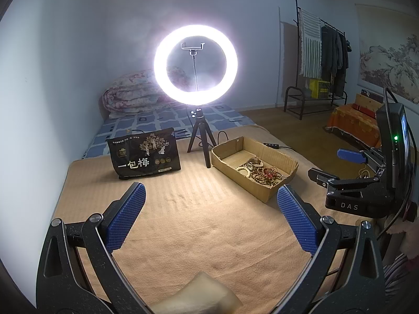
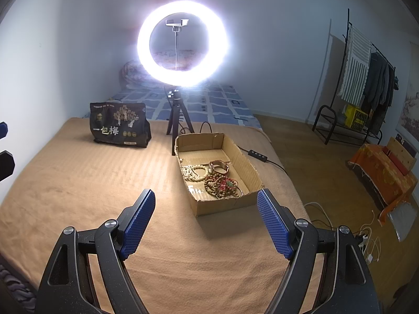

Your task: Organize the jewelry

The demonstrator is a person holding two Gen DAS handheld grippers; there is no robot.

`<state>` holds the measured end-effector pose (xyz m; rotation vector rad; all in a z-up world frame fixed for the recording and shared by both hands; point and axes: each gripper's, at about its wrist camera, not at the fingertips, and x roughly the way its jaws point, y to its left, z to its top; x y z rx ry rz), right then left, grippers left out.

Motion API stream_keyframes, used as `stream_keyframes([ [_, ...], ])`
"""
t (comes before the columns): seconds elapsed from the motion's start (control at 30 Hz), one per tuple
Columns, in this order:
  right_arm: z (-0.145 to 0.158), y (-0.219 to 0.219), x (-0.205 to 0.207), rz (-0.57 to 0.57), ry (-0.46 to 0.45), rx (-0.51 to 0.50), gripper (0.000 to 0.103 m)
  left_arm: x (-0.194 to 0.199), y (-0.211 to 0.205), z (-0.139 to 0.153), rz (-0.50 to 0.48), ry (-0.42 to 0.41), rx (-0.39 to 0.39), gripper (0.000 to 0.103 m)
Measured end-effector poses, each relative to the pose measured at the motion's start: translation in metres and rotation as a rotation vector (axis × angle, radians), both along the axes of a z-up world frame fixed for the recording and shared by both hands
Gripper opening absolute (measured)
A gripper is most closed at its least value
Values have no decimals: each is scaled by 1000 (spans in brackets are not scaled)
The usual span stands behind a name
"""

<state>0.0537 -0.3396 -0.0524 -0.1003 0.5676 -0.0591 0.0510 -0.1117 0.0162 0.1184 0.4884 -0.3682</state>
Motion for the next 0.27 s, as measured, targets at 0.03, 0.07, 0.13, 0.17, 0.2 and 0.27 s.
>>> stream_keyframes([
  [0.03,0,0,0,0,1,0,80,0,0,0,0,-1,1,102],
  [0.07,0,0,0,0,1,-1,80,0,0,0,1,-2,1,102],
  [0.13,-1,1,0,1,2,-2,80,0,0,1,0,-6,2,102],
  [0.17,-2,1,0,2,4,-3,80,1,1,1,3,-12,4,102],
  [0.2,-2,1,-1,3,4,-3,80,1,2,2,5,-13,4,102],
  [0.27,-2,1,-1,4,5,-5,80,5,4,2,5,-8,3,102],
])
